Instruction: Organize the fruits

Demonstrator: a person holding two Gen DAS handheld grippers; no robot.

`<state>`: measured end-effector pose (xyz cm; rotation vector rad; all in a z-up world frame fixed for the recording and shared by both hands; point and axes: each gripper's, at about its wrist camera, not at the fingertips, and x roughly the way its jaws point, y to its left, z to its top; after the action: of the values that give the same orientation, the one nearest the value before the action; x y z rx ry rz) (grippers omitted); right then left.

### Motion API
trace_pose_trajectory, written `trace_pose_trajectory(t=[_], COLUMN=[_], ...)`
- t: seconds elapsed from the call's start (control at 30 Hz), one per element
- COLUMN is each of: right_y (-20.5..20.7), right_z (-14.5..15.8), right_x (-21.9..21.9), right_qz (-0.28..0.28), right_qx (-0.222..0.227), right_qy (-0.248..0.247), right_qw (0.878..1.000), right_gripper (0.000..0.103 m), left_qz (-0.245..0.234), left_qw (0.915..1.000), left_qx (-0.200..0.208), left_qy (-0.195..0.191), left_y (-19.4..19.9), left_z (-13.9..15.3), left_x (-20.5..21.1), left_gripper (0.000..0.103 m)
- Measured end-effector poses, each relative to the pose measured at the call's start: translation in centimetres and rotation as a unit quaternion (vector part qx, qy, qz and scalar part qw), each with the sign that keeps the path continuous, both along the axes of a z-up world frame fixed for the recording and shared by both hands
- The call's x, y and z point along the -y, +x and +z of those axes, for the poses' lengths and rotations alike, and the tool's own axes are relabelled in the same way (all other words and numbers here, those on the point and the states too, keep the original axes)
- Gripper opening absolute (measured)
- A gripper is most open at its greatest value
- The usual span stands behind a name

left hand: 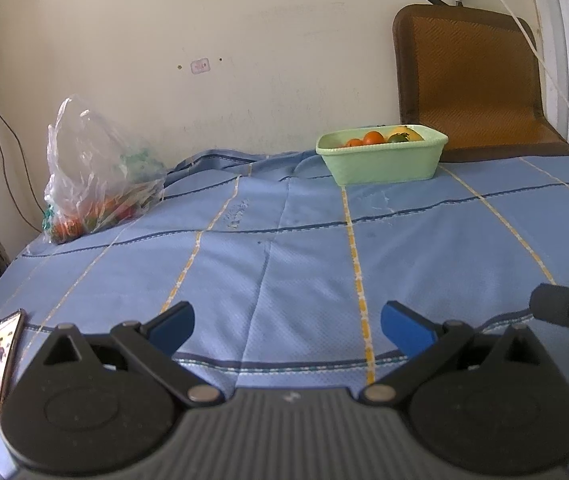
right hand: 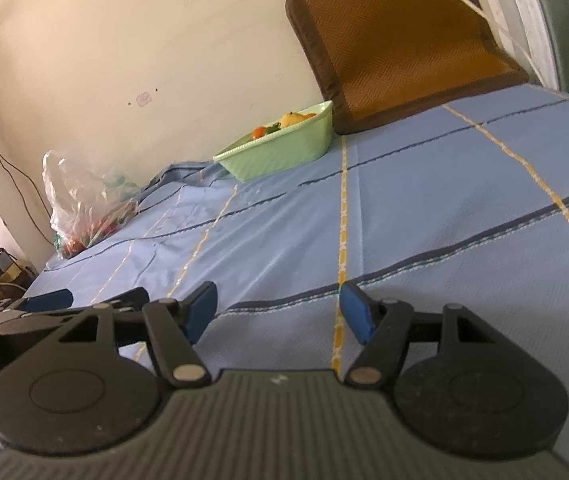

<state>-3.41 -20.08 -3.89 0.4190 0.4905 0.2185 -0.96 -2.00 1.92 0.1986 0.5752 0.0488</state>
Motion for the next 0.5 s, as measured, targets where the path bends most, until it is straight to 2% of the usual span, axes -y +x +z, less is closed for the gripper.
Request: trace_pose_trajectory(t=[0.5], right_y=[0.14], right_z=[0.09], right_x=[-0.28], right_qz=[-0.002], right_qx=[0.008], right_qy=[-0.008], right_qw=[1.000], right_gripper=[0.070], left_qz=[0.003], left_qw=[0.9998], left_qx=[0.018], left_qy=[-0.011], left_y=[0.05], left_z=[0.53], left_x=[-0.56], left_gripper=[0.103])
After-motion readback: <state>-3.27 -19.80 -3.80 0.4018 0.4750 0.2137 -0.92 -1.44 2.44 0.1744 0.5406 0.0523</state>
